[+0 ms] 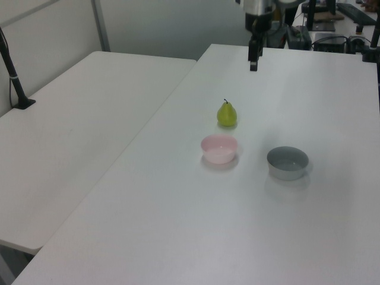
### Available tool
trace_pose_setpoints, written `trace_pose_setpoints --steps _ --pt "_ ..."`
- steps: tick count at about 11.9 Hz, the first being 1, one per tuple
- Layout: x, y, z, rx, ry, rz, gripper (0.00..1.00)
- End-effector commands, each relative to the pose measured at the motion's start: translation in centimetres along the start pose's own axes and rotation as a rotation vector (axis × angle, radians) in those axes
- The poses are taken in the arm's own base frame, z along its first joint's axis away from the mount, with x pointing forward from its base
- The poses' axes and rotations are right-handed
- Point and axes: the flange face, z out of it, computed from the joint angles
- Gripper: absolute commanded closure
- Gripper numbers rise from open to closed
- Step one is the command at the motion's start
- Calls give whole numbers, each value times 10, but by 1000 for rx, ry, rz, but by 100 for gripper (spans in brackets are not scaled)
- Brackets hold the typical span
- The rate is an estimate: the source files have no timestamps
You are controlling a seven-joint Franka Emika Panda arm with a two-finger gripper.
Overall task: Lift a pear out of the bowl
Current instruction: 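Open the gripper, release the pear, and raise the gripper away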
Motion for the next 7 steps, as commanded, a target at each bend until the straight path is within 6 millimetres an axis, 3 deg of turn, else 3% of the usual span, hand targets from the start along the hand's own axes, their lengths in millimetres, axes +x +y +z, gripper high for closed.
trace_pose_setpoints --steps 1,4,7 --pt "-43 -3 -45 16 -43 24 0" --pt "-59 2 -64 39 -44 36 0" --pt "-61 1 -63 39 -63 32 0"
